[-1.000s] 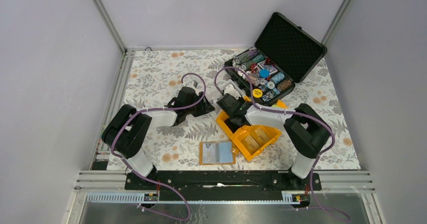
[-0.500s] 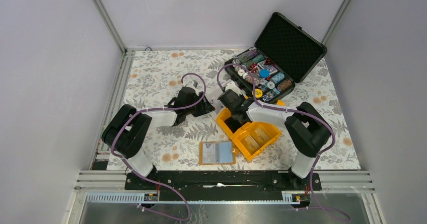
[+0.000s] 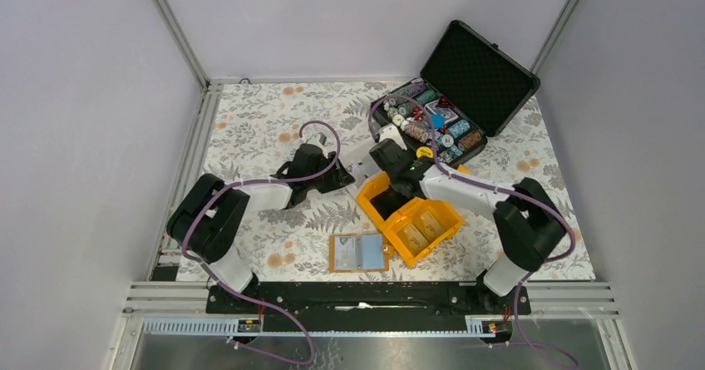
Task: Put the credit cards into the card holder
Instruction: Pick up the credit card from the storage box.
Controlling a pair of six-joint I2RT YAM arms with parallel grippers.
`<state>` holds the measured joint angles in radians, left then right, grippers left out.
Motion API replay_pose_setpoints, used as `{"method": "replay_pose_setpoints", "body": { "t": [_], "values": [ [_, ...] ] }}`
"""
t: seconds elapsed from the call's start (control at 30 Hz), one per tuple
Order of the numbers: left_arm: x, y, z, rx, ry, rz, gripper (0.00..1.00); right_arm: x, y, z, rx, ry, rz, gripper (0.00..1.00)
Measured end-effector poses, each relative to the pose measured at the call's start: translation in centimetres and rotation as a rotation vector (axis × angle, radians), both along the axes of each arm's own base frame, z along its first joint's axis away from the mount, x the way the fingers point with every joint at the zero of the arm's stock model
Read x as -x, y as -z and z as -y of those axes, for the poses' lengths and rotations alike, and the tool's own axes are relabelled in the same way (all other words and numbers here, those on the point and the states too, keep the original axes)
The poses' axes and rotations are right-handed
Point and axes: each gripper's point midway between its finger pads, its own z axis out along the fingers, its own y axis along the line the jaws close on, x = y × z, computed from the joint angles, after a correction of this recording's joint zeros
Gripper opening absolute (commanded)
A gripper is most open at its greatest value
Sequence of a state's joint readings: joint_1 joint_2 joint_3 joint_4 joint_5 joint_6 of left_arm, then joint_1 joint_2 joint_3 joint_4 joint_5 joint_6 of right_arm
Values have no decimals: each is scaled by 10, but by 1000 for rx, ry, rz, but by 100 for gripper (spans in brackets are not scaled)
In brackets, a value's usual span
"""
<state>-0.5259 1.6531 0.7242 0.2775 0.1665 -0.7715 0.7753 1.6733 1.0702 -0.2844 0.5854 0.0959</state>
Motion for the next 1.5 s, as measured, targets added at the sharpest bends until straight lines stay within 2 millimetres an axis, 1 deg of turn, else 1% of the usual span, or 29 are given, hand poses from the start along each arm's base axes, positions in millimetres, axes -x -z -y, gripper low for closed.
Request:
{"method": "replay_pose_setpoints", "body": {
  "t": [0.13, 0.23, 0.3, 0.37, 0.43, 0.47, 0.57, 0.63, 0.7, 0.77, 0.87, 0.93, 1.03, 1.13, 1.23, 1.3, 1.4, 1.5],
  "values": [
    [2, -7, -3, -11, -1, 30, 30, 2, -32, 0, -83, 8, 59, 0],
    [3, -23, -8, -20, 4, 77, 40, 10, -49, 2, -179, 8, 103, 0],
    [5, -38, -11, -23, 9, 120, 48, 16, -55, 5, -250, 3, 119, 0],
    [7, -54, -13, -19, 14, 167, 59, 21, -57, 6, -318, -6, 125, 0],
    [9, -71, -14, -16, 26, 215, 66, 24, -59, 7, -380, -12, 128, 0],
    [10, -82, -14, -3, 30, 243, 68, 24, -60, 6, -401, -15, 130, 0],
    [17, -120, -12, 48, 42, 338, 68, 23, -65, 2, -484, -30, 144, 0],
    [26, -140, -9, 77, 56, 386, 69, 22, -68, -2, -527, -40, 151, 0],
    [32, -152, -8, 93, 68, 414, 70, 19, -72, -8, -566, -53, 159, 0],
    [36, -153, -7, 88, 81, 418, 72, 18, -75, -14, -603, -69, 165, 0],
    [41, -143, -8, 72, 98, 385, 79, 20, -74, -20, -645, -86, 160, 0],
    [48, -135, -6, 87, 126, 368, 84, 26, -70, -22, -672, -91, 145, 0],
    [66, -129, 4, 152, 199, 342, 87, 36, -75, -27, -745, -107, 138, 0],
    [79, -132, 17, 220, 275, 331, 89, 46, -86, -34, -841, -135, 144, 0],
    [85, -140, 29, 283, 335, 338, 94, 56, -97, -40, -930, -167, 150, 0],
    [92, -144, 40, 339, 388, 334, 95, 62, -101, -43, -977, -187, 147, 0],
    [99, -144, 51, 376, 442, 321, 95, 72, -109, -50, -1050, -229, 140, 0],
    [107, -141, 57, 381, 478, 310, 96, 81, -115, -53, -1096, -264, 137, 0]
  ]
}}
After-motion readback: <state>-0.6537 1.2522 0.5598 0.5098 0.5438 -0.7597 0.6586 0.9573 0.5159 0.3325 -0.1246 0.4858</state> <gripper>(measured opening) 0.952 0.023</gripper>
